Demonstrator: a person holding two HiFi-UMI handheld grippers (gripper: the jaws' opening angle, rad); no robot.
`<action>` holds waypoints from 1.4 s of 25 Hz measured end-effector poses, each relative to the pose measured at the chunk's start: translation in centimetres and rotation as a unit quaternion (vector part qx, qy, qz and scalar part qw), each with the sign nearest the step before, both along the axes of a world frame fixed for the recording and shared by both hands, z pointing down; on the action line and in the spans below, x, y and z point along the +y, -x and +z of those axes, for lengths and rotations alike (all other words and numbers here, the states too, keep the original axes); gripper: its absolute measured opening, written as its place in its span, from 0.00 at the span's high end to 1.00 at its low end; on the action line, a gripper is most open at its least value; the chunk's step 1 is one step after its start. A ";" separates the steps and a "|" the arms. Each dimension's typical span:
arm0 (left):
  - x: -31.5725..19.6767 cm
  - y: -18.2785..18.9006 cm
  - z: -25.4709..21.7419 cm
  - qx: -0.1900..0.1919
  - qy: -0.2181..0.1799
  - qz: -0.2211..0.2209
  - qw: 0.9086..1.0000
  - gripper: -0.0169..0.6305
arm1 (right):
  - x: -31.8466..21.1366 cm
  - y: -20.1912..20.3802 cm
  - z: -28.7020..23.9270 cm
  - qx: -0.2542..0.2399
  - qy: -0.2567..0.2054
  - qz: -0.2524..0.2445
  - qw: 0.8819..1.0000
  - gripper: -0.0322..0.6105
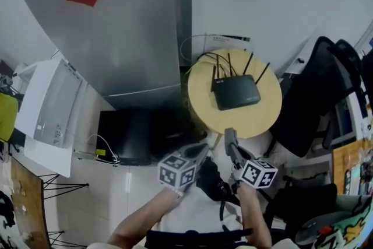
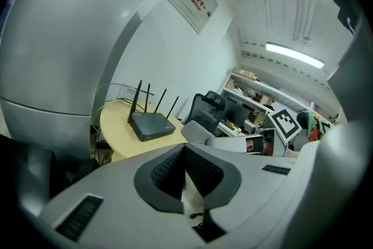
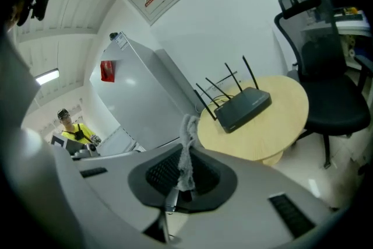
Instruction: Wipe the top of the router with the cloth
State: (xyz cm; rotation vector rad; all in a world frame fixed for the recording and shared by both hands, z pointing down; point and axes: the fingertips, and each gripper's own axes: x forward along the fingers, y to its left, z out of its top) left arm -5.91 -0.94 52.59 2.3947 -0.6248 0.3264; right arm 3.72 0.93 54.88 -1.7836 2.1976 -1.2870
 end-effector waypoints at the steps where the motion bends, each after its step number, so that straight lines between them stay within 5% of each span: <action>1: -0.9 -0.7 0.1 -0.002 0.001 0.001 1.000 0.98 | -1.4 -0.1 0.0 0.002 0.003 -0.008 1.000 0.89; 17: -15.9 -8.5 3.2 -0.052 0.011 -0.041 0.998 0.98 | -18.5 -6.4 3.4 0.047 0.054 -0.084 0.994 0.89; 29: -22.2 -9.6 6.7 -0.096 0.026 -0.113 0.989 0.98 | -30.6 -7.7 10.3 0.146 0.119 -0.184 0.965 0.89; 35: -23.1 -9.7 8.1 -0.095 0.050 -0.128 0.986 0.98 | -33.3 -7.1 13.9 0.145 0.160 -0.211 0.953 0.89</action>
